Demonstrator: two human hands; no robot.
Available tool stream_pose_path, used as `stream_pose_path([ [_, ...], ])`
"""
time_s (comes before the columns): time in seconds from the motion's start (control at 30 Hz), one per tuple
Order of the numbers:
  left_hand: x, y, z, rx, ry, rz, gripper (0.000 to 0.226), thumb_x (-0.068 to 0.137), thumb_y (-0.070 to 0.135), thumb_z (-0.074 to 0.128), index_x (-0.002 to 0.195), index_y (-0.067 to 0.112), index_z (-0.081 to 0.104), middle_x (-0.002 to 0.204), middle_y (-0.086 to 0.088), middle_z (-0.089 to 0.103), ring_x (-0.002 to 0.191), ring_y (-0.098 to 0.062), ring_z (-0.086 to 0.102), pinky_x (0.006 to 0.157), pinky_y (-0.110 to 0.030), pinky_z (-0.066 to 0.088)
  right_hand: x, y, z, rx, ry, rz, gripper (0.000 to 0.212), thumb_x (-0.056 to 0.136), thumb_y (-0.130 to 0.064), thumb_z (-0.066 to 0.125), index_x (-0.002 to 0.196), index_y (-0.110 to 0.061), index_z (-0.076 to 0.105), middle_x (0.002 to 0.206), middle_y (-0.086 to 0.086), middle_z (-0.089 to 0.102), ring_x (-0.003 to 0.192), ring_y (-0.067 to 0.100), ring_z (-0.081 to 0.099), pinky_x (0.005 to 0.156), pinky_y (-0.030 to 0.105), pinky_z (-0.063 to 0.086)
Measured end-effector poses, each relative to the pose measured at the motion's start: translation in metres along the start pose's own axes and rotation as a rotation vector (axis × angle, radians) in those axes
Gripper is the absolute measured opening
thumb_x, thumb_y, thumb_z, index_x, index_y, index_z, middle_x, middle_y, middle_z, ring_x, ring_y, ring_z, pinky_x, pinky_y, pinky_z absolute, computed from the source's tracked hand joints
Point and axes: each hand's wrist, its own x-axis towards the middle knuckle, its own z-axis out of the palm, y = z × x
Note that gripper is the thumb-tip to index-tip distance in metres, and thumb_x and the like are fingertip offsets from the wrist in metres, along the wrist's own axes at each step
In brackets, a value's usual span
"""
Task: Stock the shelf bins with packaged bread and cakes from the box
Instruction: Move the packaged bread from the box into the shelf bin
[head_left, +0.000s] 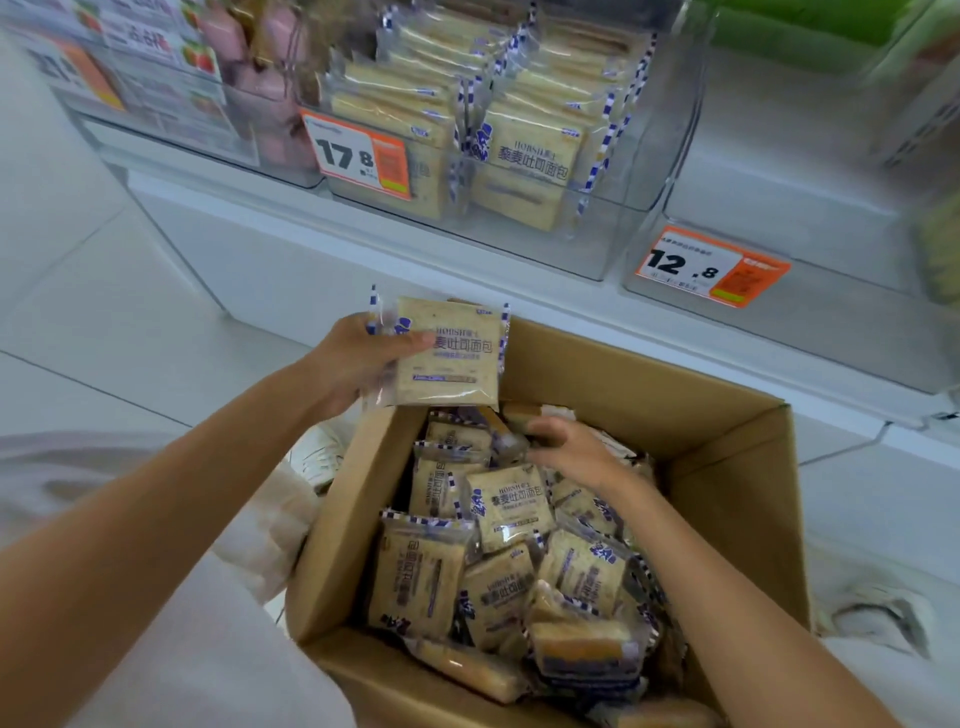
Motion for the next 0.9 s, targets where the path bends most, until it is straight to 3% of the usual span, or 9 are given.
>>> stream_pose_path([
  [0.1, -0.001, -0.004, 0.0, -0.023, -0.003, -0.011, 0.029, 0.086, 0.012, 0.072, 0.114, 0.004, 0.067, 0.108, -0.014, 0.074, 0.096, -0.026, 0.073, 0.083, -0.037, 0.06, 0.017, 0.019, 0.028, -0.526, -0.131, 0.002, 0.079, 0.078, -0.034, 0.078, 0.145, -0.033, 0.036, 0.144, 0.004, 0.044, 0.131, 0.028, 0.044, 0.104, 0.035, 0.04],
  [0.23, -0.003, -0.007, 0.0, -0.032, -0.023, -0.014, 0.028, 0.089, 0.012, 0.069, 0.115, 0.005, 0.066, 0.109, -0.013, 0.074, 0.098, -0.027, 0.073, 0.09, -0.042, 0.058, 0.021, 0.019, 0.034, -0.799, -0.11, -0.125, 0.06, 0.08, -0.034, 0.075, 0.135, -0.03, 0.052, 0.13, 0.007, 0.051, 0.125, 0.028, 0.042, 0.102, 0.035, 0.031],
  [0.37, -0.004, -0.003, 0.003, 0.009, 0.041, 0.053, 0.024, 0.088, 0.013, 0.071, 0.111, 0.008, 0.069, 0.108, -0.012, 0.074, 0.095, -0.025, 0.073, 0.089, -0.041, 0.058, -0.002, -0.016, -0.008, -0.554, -0.071, -0.156, 0.025, 0.083, -0.03, 0.075, 0.106, -0.023, 0.068, 0.104, -0.002, 0.062, 0.101, 0.021, 0.059, 0.085, 0.035, 0.044],
  [0.47, -0.004, 0.007, 0.01, 0.1, 0.077, 0.141, 0.033, 0.084, 0.028, 0.077, 0.109, 0.009, 0.07, 0.103, -0.007, 0.075, 0.097, -0.027, 0.072, 0.093, -0.043, 0.056, -0.036, -0.063, -0.053, -0.4, 0.051, -0.252, 0.015, 0.083, -0.029, 0.075, 0.095, -0.023, 0.069, 0.091, -0.007, 0.066, 0.085, 0.014, 0.063, 0.077, 0.034, 0.048],
  [0.6, -0.02, 0.039, 0.03, 0.207, -0.002, 0.281, 0.032, 0.093, 0.042, 0.063, 0.108, 0.015, 0.069, 0.103, -0.008, 0.072, 0.098, -0.024, 0.068, 0.081, -0.033, 0.051, -0.075, -0.132, -0.095, -0.332, 0.201, -0.41, 0.026, 0.08, -0.033, 0.077, 0.101, -0.021, 0.068, 0.109, -0.004, 0.058, 0.099, 0.012, 0.056, 0.088, 0.03, 0.043],
  [0.67, -0.036, 0.057, 0.04, 0.275, -0.097, 0.333, 0.039, 0.093, 0.052, 0.054, 0.102, 0.017, 0.067, 0.094, -0.002, 0.069, 0.083, -0.017, 0.063, 0.073, -0.031, 0.046, -0.086, -0.155, -0.103, -0.393, 0.232, -0.433, 0.027, 0.081, -0.037, 0.075, 0.102, -0.024, 0.063, 0.121, -0.007, 0.047, 0.111, 0.009, 0.048, 0.096, 0.028, 0.039],
  [0.73, -0.042, 0.071, 0.044, 0.324, -0.136, 0.382, 0.047, 0.081, 0.055, 0.068, 0.085, 0.008, 0.06, 0.073, -0.007, 0.052, 0.062, -0.018, 0.045, 0.059, -0.03, 0.032, -0.094, -0.173, -0.104, -0.394, 0.272, -0.444, 0.03, 0.082, -0.039, 0.075, 0.102, -0.024, 0.06, 0.127, -0.008, 0.037, 0.118, 0.009, 0.042, 0.098, 0.027, 0.037],
  [0.8, -0.045, 0.088, 0.041, 0.344, -0.122, 0.408, 0.058, 0.062, 0.063, 0.079, 0.082, 0.014, 0.057, 0.071, -0.006, 0.042, 0.06, -0.022, 0.032, 0.053, -0.034, 0.025, -0.1, -0.187, -0.104, -0.389, 0.349, -0.494, 0.046, 0.081, -0.037, 0.076, 0.117, -0.019, 0.053, 0.139, -0.006, 0.027, 0.126, 0.006, 0.036, 0.097, 0.022, 0.033],
  [0.9, -0.037, 0.118, 0.032, 0.346, -0.105, 0.456, 0.087, 0.046, 0.078, 0.08, 0.088, 0.005, 0.061, 0.082, -0.006, 0.053, 0.069, -0.022, 0.049, 0.064, -0.039, 0.046, -0.104, -0.213, -0.116, -0.394, 0.376, -0.553, 0.083, 0.083, -0.039, 0.075, 0.149, -0.028, 0.027, 0.158, -0.006, 0.018, 0.134, 0.005, 0.03, 0.105, 0.021, 0.029],
])
